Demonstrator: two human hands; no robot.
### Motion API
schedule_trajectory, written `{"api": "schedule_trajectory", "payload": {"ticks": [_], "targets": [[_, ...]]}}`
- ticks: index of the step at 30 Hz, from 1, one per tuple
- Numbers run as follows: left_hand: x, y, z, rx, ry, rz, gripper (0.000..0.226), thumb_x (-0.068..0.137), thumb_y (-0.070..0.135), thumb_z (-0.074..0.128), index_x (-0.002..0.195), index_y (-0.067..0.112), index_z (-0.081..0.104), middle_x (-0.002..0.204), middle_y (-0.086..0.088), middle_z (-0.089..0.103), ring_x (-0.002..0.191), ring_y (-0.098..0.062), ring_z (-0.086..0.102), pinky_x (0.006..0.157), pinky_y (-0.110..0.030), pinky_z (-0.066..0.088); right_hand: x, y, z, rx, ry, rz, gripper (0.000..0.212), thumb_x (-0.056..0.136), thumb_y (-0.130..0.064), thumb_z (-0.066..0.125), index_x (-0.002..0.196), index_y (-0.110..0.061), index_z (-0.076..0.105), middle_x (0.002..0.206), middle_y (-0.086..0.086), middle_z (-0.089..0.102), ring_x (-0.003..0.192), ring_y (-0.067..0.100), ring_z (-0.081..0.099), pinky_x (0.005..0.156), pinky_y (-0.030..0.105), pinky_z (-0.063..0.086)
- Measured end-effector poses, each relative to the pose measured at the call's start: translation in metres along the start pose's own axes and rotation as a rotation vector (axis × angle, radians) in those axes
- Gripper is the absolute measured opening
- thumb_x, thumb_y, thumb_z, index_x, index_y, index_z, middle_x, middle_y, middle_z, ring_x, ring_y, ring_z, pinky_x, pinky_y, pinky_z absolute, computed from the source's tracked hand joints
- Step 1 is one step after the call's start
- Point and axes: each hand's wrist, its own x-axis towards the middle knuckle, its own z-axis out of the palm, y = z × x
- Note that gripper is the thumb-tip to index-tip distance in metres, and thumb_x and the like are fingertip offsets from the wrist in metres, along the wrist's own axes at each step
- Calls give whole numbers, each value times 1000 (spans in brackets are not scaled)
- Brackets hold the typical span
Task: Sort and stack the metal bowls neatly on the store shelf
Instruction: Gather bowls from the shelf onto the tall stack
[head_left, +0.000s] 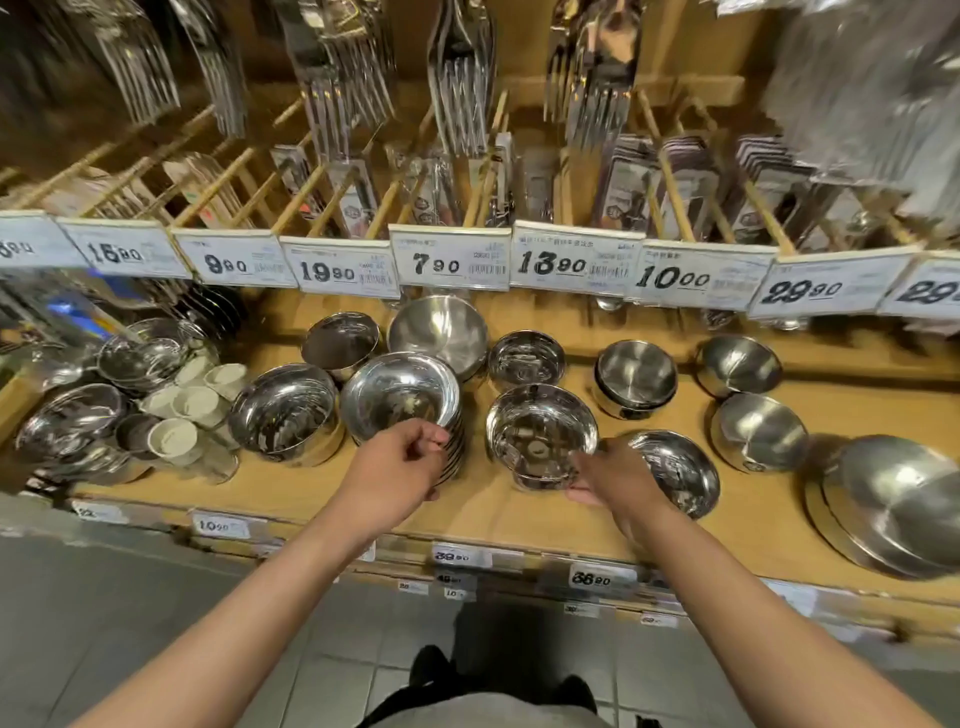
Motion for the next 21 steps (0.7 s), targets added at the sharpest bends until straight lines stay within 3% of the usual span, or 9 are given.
{"api": "schedule_trajectory", "payload": {"ticks": [3,7,9,11,12,15,16,19,21], "targets": [[-8,-6,3,-32,17,-46,19,99,4,56,107,17,68,89,-1,57,80,-13,58,68,-26,62,7,2,0,53,-45,39,17,98,-9,64,87,-20,55,110,16,73,98,29,74,81,43,64],[-21,-16,4,-52,61,-127,17,100,5,55,104,17,66,89,-1,58,82,-15,59,71,-28,62,9,-2,-7,49,-41,34,16,96,-5,66,88,-17,58,102,12,70,96,30,72,56,27,62],[-27,-20,6,-67,81,-151,16,100,6,55,104,17,66,90,-1,59,81,-14,59,70,-27,62,11,-4,-12,17,-46,-6,5,97,-4,64,99,-8,65,104,15,70,96,32,71,59,30,62],[-30,-23,9,-81,101,-159,14,100,7,55,102,16,66,91,-2,59,82,-14,59,68,-26,60,12,-8,-18,-3,-30,-46,12,97,-3,63,108,-5,67,105,19,71,92,33,71,73,42,64],[-30,-24,12,-86,110,-161,14,100,6,55,101,15,66,92,-3,58,83,-14,59,66,-25,60,11,-10,-22,6,-21,-55,13,96,-3,64,109,-5,67,103,20,71,84,32,71,71,43,64],[-25,-26,24,-122,117,-192,15,98,3,54,99,13,65,95,-6,60,83,-16,61,60,-22,58,8,-16,-42,41,-52,-81,13,94,-2,61,100,-10,71,91,22,74,60,25,69,37,27,51],[-23,-27,31,-153,108,-213,14,98,2,54,98,12,64,96,-7,60,85,-18,61,60,-22,58,6,-18,-50,59,-60,-88,15,92,-2,61,98,-11,72,91,23,75,60,25,71,38,25,50],[-7,-27,55,-298,66,-293,11,98,2,55,94,10,61,96,-11,62,85,-18,64,58,-22,58,-4,-17,-78,138,-37,-89,16,91,-1,66,102,-10,73,92,18,79,77,33,78,68,39,65],[8,-26,74,-305,42,-349,12,95,-2,55,93,5,64,99,-18,69,79,-19,69,51,-21,55,-14,-12,-100,212,-14,-82,14,92,1,66,100,-10,70,75,8,79,65,25,77,55,33,64]]}}
